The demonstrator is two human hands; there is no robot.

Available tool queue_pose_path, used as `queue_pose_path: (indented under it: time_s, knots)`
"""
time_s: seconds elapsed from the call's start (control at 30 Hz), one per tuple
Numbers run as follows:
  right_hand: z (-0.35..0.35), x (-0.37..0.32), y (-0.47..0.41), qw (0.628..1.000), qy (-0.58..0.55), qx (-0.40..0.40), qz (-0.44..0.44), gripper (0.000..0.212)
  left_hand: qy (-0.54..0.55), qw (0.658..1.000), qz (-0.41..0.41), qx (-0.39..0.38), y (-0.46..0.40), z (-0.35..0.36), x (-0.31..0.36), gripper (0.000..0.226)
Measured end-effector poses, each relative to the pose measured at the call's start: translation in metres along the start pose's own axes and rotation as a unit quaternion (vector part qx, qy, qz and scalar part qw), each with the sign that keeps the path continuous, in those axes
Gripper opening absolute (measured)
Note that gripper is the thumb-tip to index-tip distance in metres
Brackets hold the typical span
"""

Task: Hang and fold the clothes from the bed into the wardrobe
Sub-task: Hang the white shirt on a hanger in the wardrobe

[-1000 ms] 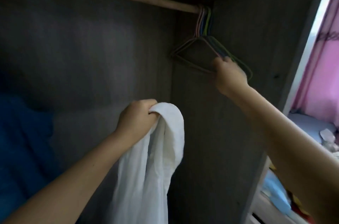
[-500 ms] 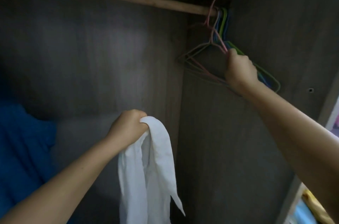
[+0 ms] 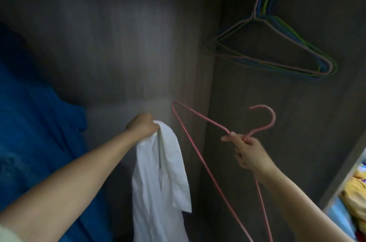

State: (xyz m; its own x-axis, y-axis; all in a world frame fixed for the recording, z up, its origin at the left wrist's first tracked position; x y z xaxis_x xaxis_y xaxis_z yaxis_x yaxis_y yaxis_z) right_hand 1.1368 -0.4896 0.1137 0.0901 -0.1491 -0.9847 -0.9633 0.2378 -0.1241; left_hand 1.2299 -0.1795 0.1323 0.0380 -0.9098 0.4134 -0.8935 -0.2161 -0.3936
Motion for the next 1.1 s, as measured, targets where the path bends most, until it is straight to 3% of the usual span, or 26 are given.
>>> queue_pose_path:
  time_s: [0.17, 0.33, 0.5, 0.63, 0.67, 0.77, 0.9, 0.93, 0.97, 1.03, 1.1]
  knots:
    - [0.005, 0.000, 0.036, 0.993, 0.018, -0.110, 0.042, 0.037, -0.012, 0.997, -0.074, 0.001, -0.006, 0.004, -0.035, 0.041]
    - [0.027, -0.006, 0.062, 0.990, 0.079, -0.099, 0.054, 0.038, 0.021, 0.999, -0.044, 0.014, 0.000, -0.006, -0.005, 0.035]
    - [0.051, -0.015, 0.075, 0.997, 0.031, -0.052, 0.049, 0.036, 0.002, 0.987, 0.154, -0.041, 0.049, -0.023, 0.060, 0.010]
    - [0.061, -0.022, 0.082, 0.998, -0.007, -0.060, 0.023, 0.032, 0.006, 0.932, 0.320, -0.172, 0.091, -0.040, 0.081, 0.015]
    - [0.062, -0.024, 0.084, 0.998, -0.017, -0.063, 0.010, 0.030, -0.008, 0.923, 0.348, -0.167, 0.092, -0.051, 0.081, 0.022]
    - [0.064, -0.030, 0.086, 0.988, -0.089, -0.129, 0.002, 0.025, -0.113, 0.894, 0.433, -0.032, 0.078, -0.079, 0.083, 0.034]
    - [0.066, -0.034, 0.089, 0.899, -0.252, -0.351, 0.072, 0.038, -0.067, 0.869, 0.490, 0.030, 0.070, -0.093, 0.091, 0.025]
    - [0.062, -0.031, 0.085, 0.893, -0.263, -0.354, 0.087, 0.042, -0.052, 0.865, 0.497, 0.042, 0.069, -0.095, 0.092, 0.025]
    - [0.058, -0.024, 0.078, 0.910, -0.245, -0.319, 0.097, 0.042, -0.036, 0.865, 0.498, 0.051, 0.068, -0.097, 0.092, 0.026]
    - [0.056, -0.003, 0.067, 0.970, -0.124, -0.196, 0.068, 0.025, -0.007, 0.875, 0.482, 0.049, 0.068, -0.099, 0.091, 0.024]
    - [0.072, 0.014, 0.070, 0.988, 0.011, -0.150, 0.017, 0.014, 0.002, 0.882, 0.469, 0.042, 0.070, -0.094, 0.093, 0.023]
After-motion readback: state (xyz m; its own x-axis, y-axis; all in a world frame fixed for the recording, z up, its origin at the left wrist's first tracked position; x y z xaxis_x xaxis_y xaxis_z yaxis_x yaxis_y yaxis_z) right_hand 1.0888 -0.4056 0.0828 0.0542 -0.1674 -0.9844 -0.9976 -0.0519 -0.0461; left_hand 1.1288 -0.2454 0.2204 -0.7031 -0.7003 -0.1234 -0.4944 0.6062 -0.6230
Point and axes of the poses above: each hand's wrist, its own y-axis away from the middle knuckle, its own z-axis out of the palm, x = y × z, the point moved 5 cm from there along -y, towards the middle knuckle, and after that the axes turned 15 degrees about x, right-handed, at the moved point
